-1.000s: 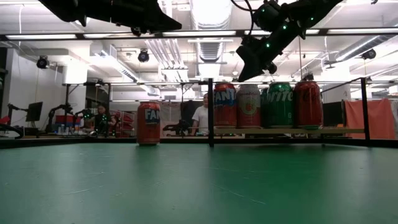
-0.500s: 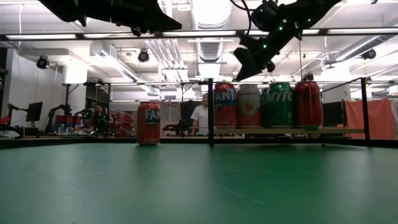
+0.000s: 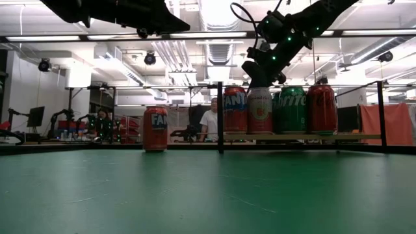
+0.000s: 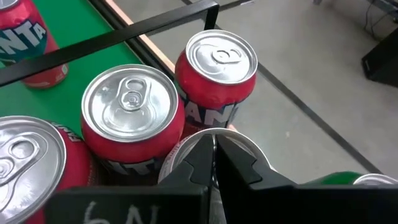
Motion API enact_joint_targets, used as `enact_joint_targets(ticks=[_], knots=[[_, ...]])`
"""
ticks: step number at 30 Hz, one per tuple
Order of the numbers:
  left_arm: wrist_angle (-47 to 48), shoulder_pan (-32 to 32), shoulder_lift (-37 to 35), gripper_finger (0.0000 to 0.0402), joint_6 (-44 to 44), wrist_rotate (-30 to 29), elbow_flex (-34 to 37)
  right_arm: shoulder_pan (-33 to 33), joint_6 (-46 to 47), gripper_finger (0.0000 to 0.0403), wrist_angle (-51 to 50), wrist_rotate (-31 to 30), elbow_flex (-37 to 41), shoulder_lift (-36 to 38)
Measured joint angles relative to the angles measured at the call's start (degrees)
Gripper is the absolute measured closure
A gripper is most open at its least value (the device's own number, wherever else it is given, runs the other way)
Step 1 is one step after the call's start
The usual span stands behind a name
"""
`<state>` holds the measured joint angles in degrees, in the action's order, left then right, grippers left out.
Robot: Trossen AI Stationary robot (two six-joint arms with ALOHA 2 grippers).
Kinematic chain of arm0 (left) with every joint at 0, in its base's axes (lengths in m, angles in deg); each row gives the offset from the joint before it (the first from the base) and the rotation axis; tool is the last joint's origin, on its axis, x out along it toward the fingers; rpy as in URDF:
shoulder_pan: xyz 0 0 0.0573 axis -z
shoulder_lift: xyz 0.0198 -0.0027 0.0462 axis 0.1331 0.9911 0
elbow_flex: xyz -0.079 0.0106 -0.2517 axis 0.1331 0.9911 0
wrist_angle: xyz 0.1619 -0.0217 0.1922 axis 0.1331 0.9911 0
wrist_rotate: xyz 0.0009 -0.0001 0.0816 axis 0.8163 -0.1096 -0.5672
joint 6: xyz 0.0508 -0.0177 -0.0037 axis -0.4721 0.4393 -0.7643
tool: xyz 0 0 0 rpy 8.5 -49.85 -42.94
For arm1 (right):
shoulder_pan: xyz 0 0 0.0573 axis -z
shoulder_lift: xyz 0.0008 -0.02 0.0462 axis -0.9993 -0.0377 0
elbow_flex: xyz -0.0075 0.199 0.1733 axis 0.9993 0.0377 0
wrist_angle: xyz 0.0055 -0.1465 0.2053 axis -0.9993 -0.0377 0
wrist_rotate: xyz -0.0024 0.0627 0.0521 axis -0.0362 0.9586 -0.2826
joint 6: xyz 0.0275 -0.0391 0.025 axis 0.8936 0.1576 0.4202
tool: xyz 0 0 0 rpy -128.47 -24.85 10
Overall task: Place canned beverage on shelf
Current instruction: Adjust the soda cans on the shelf
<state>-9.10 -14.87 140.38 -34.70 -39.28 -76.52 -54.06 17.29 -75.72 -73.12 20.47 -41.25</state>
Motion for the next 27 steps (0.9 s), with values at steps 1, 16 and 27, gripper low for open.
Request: enact_joint_targets(ticks=[1, 16, 27], knots=[[-0.02, -0.01, 0.0, 0.04, 0.0, 0.0, 0.0, 0.0, 0.09, 0.0394, -0.01, 0.0, 0.02, -0.03], [-0.02, -0.01, -0.02, 0.04, 0.15, 0.0, 0.0, -0.26, 2.48, 0.0394, -1.96, -0.06, 0.09, -0.01], [-0.04, -0.01, -0.01, 0.04, 0.37, 0.0, 0.0, -1.16, 3.18, 0.0394, -3.05, -0.31, 0.05, 0.19]])
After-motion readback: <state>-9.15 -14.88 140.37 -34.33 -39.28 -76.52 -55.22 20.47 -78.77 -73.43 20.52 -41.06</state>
